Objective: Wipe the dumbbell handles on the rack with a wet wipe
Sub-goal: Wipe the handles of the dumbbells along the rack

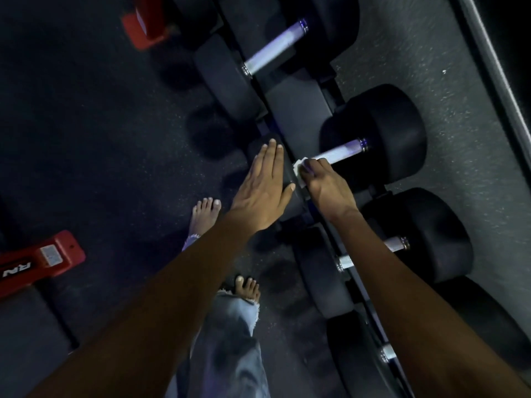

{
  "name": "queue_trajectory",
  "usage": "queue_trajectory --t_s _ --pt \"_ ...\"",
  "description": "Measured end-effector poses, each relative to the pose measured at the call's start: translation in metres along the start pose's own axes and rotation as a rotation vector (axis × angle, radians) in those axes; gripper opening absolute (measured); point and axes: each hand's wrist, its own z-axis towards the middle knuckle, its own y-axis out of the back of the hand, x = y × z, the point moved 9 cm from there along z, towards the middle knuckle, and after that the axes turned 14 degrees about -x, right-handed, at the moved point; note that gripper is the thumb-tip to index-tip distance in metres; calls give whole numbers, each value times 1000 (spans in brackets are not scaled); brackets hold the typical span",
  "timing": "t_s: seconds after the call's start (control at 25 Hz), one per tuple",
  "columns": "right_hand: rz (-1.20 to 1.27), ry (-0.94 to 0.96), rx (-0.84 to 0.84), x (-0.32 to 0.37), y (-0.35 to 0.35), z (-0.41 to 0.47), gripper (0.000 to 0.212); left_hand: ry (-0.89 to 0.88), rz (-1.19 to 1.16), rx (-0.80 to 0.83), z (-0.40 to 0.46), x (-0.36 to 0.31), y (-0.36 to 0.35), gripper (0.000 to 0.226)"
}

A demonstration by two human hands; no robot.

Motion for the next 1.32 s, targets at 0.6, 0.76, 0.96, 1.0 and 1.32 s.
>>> queue_trajectory --t_s 0.6,0.76,0.96,1.0,1.32 --pt "-171 -301 -100 -62 23 -1 45 10 -20 9 -2 0 2 71" --pt "-61 -115 13 -19 4 -5 38 11 -25 -3 -2 -1 2 71" --pt "-343 76 116 -1 -17 1 43 14 -13 4 -1 0 1 70" --pt "-371 101 100 0 -14 6 40 13 -16 3 -1 0 2 70" --pt "-389 -210 79 -55 19 39 37 13 -64 1 -1 -1 4 70"
